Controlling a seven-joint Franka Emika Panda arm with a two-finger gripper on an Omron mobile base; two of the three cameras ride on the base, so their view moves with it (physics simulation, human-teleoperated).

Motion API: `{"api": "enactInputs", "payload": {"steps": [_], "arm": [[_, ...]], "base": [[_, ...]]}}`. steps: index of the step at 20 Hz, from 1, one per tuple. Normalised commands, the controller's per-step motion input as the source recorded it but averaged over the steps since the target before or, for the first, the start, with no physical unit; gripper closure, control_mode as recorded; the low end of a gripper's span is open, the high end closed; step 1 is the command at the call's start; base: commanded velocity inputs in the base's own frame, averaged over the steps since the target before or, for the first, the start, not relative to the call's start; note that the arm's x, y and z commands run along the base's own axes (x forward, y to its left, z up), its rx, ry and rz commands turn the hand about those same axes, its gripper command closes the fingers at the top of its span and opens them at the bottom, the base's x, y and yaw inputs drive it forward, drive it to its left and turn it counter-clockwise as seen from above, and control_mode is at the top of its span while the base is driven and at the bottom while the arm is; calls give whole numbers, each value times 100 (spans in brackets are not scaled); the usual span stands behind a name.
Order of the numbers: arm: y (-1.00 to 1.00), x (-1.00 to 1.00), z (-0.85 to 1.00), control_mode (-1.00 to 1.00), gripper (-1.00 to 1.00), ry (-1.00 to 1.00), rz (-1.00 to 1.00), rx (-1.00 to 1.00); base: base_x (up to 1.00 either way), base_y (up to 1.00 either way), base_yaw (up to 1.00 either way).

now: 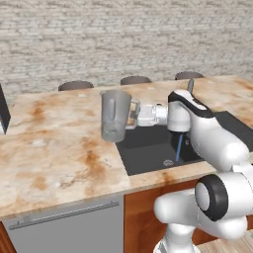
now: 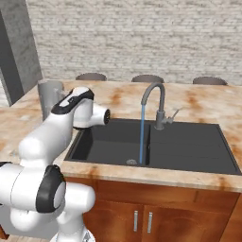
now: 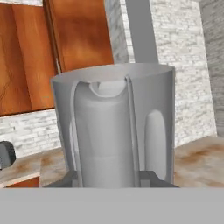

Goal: Turn on the sink faucet and place the jug under the water for a few seconds to fill it up.

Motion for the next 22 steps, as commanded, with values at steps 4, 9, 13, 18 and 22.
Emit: {"api": "enactInputs", "payload": {"steps": [4,9,13,18,22], "arm": [[-11,0,35,-100,100,1,-39,0],[-20,2,18,-100,100,11,-55,0],[-21,0,10,-100,100,13,-65,0],[-10,0,0,-100,100,11,-73,0],[-12,0,0,-100,100,16,-73,0]], "base": [[0,0,0],[0,0,0],[0,0,0],[0,0,0],[0,0,0]]}}
